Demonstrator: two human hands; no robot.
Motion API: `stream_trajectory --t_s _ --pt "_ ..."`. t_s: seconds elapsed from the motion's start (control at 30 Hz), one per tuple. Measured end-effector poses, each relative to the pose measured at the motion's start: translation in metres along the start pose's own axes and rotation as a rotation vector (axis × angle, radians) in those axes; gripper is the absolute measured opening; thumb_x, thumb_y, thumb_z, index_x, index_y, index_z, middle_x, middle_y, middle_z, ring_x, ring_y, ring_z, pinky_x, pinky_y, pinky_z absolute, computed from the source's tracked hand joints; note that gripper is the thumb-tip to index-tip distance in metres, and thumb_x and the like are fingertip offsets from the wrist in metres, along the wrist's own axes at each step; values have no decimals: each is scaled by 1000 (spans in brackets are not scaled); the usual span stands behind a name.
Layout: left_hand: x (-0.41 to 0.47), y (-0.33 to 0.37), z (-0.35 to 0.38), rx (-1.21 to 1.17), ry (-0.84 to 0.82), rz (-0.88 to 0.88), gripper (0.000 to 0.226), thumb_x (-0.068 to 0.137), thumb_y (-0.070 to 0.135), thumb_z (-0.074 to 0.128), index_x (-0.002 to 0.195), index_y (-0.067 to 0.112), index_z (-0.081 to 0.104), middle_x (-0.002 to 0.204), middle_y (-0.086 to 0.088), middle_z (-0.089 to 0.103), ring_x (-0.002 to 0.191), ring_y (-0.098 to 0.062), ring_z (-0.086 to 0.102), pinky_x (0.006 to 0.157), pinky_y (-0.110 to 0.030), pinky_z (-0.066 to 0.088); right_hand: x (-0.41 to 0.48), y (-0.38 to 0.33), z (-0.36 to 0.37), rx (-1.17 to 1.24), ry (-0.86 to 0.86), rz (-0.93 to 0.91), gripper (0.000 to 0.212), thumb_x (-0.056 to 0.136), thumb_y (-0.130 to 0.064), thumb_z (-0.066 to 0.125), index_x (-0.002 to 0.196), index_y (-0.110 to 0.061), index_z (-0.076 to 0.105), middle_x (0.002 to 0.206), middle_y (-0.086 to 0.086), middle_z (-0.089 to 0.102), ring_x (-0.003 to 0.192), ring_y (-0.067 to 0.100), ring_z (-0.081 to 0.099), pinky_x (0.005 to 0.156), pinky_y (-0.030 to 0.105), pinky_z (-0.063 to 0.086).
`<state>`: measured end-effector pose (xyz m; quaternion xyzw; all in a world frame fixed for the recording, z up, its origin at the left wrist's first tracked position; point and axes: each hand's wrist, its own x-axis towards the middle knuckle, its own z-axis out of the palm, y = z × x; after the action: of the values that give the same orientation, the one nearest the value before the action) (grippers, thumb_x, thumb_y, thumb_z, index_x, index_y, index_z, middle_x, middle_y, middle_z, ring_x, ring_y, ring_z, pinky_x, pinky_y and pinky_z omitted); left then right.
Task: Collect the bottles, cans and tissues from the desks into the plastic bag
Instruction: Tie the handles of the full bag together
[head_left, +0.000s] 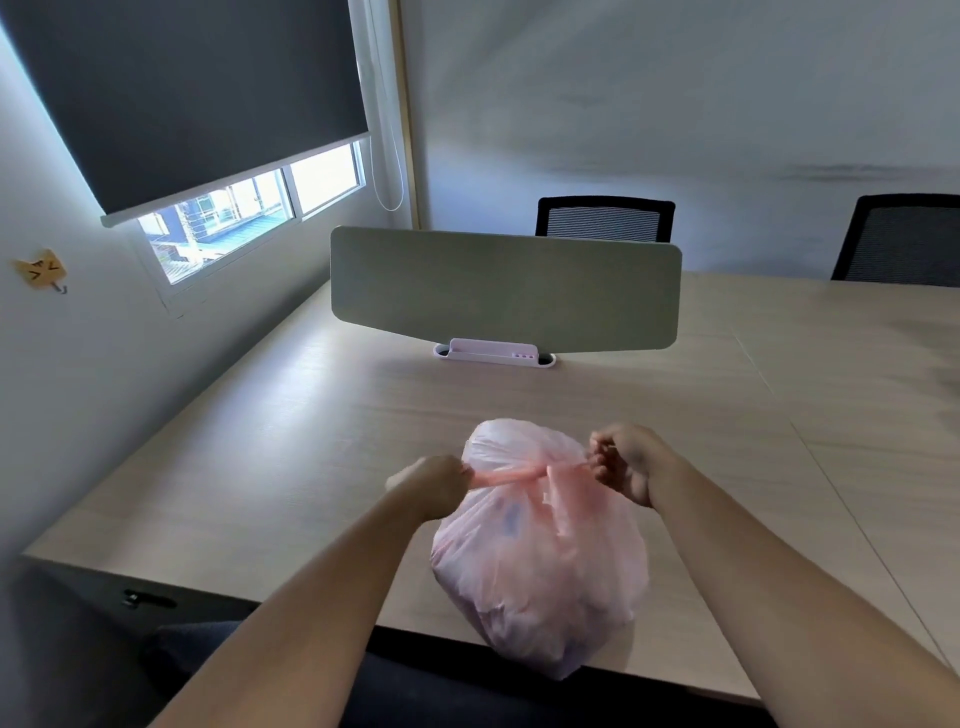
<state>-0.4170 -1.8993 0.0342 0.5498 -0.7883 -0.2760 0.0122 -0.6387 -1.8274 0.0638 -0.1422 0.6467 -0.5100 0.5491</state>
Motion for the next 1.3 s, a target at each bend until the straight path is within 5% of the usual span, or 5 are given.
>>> stream_trajectory --t_s 0.37,0.7,1.1,1.23,1.3 --pt "3 -39 15 327 -57 -128 33 91 19 33 108 15 61 115 -8 62 105 -30 60 75 -35 47 17 31 -31 -37 144 103 34 90 1 32 59 -7 43 40 3 45 26 10 36 29 13 33" --pt "-26 47 -54 -326 377 256 9 79 10 70 72 7 74 53 1 63 41 2 55 49 -6 40 -28 -36 3 -309 -163 -422 16 86 8 59 97 -4 57 65 10 66 52 11 66 54 19 56" --pt "-37 95 -60 -556 275 326 30 71 16 80 91 15 58 83 3 66 74 -7 62 68 -21 48 -42 -48 26 -633 -209 -630 13 85 3 63 92 11 70 80 20 65 58 14 55 57 19 49" --pt "-33 80 -34 -69 94 169 98 56 67 73 136 24 36 127 4 48 119 -20 50 92 -32 44 -57 -56 37 -626 -205 -711 12 85 3 61 89 9 71 77 18 65 60 14 56 64 24 51" --pt "-31 84 -21 132 135 179 83 70 71 58 137 24 39 133 -1 50 123 -24 49 96 -36 43 -68 -60 50 -660 -235 -759 12 86 3 61 88 9 71 72 12 65 58 12 56 64 22 51"
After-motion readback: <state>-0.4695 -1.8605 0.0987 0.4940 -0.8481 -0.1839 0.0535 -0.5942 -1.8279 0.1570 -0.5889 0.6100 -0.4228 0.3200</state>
